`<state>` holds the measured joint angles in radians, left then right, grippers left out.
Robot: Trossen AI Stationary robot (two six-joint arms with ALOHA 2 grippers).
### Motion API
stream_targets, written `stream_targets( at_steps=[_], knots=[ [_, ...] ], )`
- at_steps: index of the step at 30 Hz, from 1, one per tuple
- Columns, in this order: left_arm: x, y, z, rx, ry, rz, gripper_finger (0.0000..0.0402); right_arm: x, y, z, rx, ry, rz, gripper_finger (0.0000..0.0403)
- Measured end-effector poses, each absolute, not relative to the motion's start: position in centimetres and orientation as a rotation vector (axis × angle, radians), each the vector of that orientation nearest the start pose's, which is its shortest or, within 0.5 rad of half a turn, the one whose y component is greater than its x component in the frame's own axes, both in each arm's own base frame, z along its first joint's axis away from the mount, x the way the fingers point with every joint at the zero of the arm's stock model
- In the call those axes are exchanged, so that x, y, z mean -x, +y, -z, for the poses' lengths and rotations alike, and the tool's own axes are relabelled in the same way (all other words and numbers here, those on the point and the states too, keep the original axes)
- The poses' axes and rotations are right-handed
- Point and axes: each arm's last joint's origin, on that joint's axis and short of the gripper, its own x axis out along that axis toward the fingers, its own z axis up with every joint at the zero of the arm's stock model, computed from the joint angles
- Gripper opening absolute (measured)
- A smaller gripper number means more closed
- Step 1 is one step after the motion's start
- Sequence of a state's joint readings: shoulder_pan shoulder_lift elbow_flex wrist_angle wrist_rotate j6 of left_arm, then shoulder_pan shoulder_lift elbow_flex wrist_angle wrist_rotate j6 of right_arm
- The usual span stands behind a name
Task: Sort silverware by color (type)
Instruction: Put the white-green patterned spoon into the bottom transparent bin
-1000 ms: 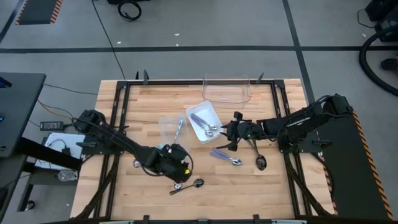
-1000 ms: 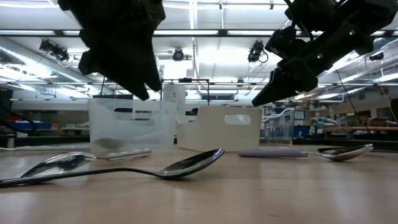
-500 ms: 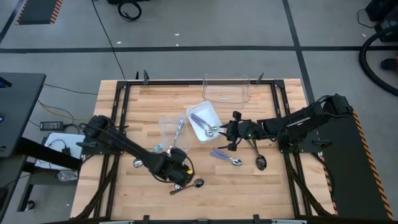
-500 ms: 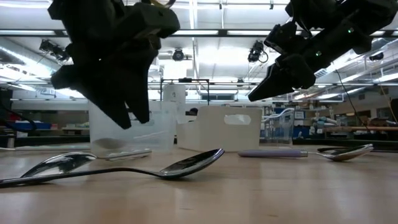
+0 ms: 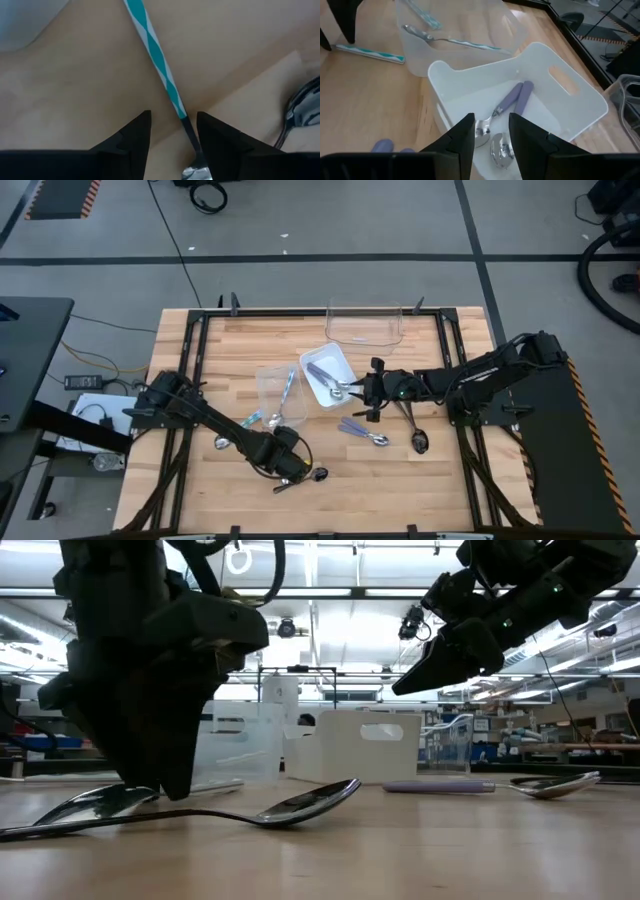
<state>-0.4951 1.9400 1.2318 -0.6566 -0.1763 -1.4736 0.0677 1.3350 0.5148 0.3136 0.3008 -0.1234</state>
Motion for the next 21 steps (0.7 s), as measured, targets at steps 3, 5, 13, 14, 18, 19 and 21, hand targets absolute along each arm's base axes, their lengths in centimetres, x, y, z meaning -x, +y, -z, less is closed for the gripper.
stream_targets(
  at_steps=[3, 5, 13, 14, 18, 19, 21],
  knots=[
    [-31.8, -16.6, -14.1, 0.791, 1.231, -0.667, 0.0158, -25.3, 0.9, -17.6, 0.215, 0.513, 0.191, 0.013],
    [-31.6, -16.3, -14.0, 0.772, 1.262, -0.674, 0.0145, -25.3, 0.9, -17.6, 0.213, 0.512, 0.184, 0.013],
    [-31.3, -15.7, -14.0, 0.693, 1.332, -0.651, 0.004, -25.3, 0.9, -17.6, 0.212, 0.511, 0.182, 0.013],
    [-31.2, -15.7, -14.0, 0.677, 1.337, -0.643, 0.0026, -25.3, 0.9, -17.6, 0.212, 0.511, 0.182, 0.013],
    [-31.0, -15.5, -13.9, 0.627, 1.364, -0.636, 0.0016, -25.3, 0.9, -17.6, 0.212, 0.511, 0.182, 0.013],
    [-30.9, -15.4, -14.1, 0.622, 1.368, -0.639, 0.0018, -25.3, 0.9, -17.6, 0.212, 0.511, 0.182, 0.013],
    [-30.6, -15.2, -14.3, 0.6, 1.383, -0.641, 0.0019, -25.3, 0.9, -17.6, 0.212, 0.51, 0.182, 0.013]
  ],
)
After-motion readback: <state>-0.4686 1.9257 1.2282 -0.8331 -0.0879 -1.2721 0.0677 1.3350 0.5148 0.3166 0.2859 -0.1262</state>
